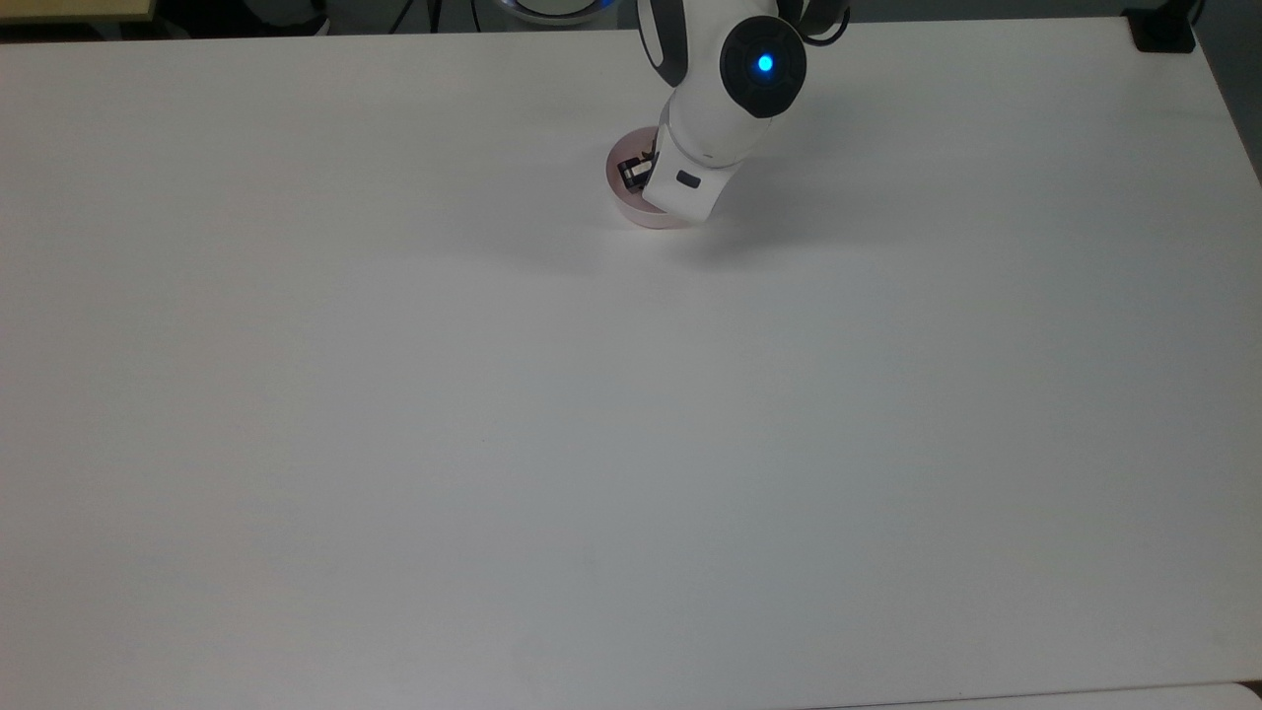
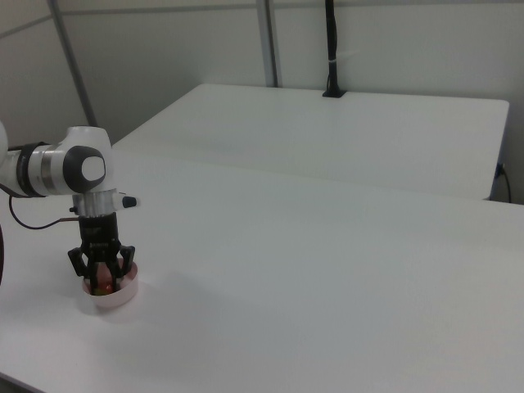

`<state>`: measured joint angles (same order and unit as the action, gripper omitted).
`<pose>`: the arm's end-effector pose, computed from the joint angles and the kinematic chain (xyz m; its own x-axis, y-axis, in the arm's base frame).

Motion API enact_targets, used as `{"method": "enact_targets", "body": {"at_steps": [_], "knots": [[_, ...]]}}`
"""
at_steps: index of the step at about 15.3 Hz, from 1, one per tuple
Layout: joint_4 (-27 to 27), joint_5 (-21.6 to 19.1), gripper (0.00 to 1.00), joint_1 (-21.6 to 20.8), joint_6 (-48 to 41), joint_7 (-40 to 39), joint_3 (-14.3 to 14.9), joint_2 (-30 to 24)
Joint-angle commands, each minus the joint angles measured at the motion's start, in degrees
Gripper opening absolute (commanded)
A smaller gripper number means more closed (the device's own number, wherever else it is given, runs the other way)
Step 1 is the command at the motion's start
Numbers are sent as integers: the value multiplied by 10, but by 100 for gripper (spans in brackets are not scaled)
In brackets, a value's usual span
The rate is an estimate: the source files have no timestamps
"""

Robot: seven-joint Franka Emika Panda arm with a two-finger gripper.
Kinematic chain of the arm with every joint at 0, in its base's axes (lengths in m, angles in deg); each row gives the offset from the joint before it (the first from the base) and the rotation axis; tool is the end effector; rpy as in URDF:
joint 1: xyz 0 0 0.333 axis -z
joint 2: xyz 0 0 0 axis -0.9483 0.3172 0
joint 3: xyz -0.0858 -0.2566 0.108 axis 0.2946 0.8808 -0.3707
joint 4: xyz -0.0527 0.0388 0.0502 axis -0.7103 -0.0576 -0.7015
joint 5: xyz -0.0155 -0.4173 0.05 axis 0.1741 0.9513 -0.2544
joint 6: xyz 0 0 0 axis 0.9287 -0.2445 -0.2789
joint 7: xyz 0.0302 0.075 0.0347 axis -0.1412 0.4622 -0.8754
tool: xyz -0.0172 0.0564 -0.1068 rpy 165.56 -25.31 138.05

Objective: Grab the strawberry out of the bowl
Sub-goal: 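Close the gripper on the red strawberry inside the bowl, then lift the strawberry out of the bowl and carry it aside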

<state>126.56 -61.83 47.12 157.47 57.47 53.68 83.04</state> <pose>0.5196 0.1836 0.2391 0.8220 0.3999 -0.4054 0.4375 -0.8992 0.0002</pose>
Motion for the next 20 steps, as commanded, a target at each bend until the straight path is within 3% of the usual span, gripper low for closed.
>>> {"method": "enact_targets", "body": {"at_steps": [1, 7, 9, 14, 16, 20], "knots": [[6, 6, 43, -1, 5, -12, 3, -14], [-5, 5, 42, 5, -21, -18, 3, -28], [-48, -2, 42, 14, -79, -47, 12, -37], [-140, -29, 42, 30, -190, -129, 71, -59], [-142, -28, 42, 45, -186, -145, 86, -60], [-134, -21, 42, 71, -139, -203, 148, -44]]}}
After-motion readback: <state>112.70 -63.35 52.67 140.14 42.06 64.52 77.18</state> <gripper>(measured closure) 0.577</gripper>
